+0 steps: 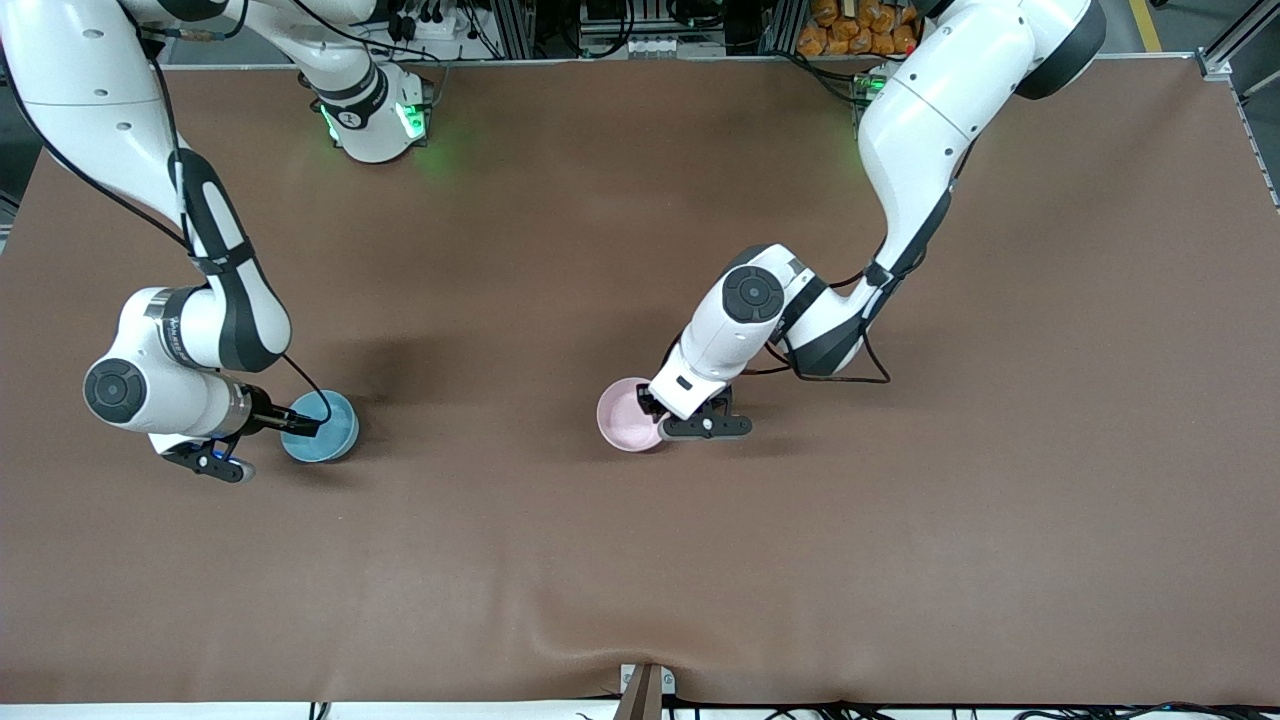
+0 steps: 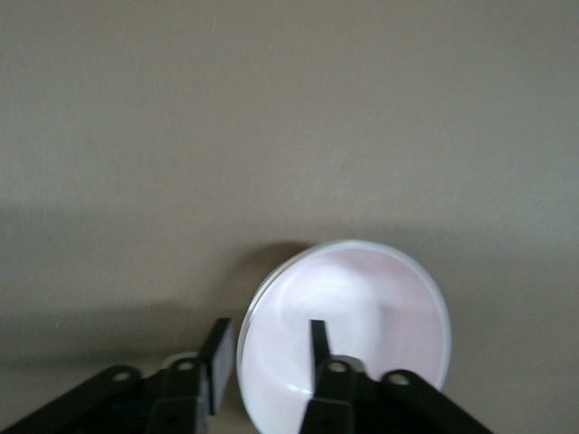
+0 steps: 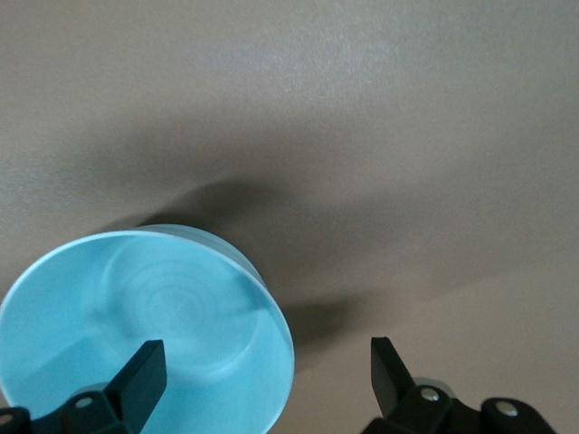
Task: Stack pink and blue bowls on white bowl
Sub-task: 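Release the pink bowl while the right gripper grasps the blue bowl rim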
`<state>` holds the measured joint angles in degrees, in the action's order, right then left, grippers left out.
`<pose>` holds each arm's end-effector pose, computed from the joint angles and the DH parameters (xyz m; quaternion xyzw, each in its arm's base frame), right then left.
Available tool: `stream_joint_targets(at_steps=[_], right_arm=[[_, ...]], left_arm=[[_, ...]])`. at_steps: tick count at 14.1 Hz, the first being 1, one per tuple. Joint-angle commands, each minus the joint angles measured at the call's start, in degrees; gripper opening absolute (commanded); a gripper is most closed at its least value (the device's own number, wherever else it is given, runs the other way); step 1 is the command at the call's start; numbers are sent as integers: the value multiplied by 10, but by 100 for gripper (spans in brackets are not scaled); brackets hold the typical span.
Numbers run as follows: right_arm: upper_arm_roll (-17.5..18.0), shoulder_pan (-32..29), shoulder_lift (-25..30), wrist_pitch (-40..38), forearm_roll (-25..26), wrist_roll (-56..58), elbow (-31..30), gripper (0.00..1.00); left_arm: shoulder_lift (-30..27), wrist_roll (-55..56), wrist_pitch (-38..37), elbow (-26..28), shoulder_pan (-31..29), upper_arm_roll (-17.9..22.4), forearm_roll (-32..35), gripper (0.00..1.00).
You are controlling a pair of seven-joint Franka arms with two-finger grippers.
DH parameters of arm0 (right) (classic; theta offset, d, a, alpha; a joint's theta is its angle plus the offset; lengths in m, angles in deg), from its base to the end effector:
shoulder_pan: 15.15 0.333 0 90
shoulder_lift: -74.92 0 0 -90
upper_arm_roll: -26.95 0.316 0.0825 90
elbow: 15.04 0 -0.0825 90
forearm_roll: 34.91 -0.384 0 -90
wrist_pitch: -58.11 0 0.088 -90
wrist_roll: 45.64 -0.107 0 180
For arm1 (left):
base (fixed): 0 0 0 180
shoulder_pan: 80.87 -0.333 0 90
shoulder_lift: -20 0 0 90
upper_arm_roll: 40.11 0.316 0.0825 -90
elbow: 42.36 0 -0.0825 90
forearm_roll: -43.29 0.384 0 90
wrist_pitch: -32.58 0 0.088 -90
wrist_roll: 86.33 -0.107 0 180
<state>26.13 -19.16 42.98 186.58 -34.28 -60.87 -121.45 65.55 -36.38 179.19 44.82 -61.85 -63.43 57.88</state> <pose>0.6202 -0.0523 0.2049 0.9818 -0.1690 -0.0850 0.0156 0.5805 -0.4544 0.2483 0.9855 0.0476 0.0734 0.1457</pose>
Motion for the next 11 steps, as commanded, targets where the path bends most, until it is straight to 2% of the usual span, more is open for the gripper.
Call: stream_joint_targets(at_steps=[1,4,5,7,9,11], right_arm=[[6,-7,5,6,-10,-7,-9,71],[6,-8,5,7,-19,-8,-10,6],[6,-9,6,6,-32,-7,-10,0],[6,-15,7,7,-55,-6,-9,0],[6,-15,13,6,-57,-3,-8,0],[6,-16,24,6,-57,-1,-8,0]], left_arm=[[-59,16,-51,-5,-13,11,17,100],[-161,15,-179,-4,-61,6,10,100],[-192,15,-220,-4,-75,5,8,100],[-251,13,-289,-4,-108,4,5,100],[-306,7,-343,-4,-136,2,3,100],[-345,-25,-388,-6,-168,3,-28,100]])
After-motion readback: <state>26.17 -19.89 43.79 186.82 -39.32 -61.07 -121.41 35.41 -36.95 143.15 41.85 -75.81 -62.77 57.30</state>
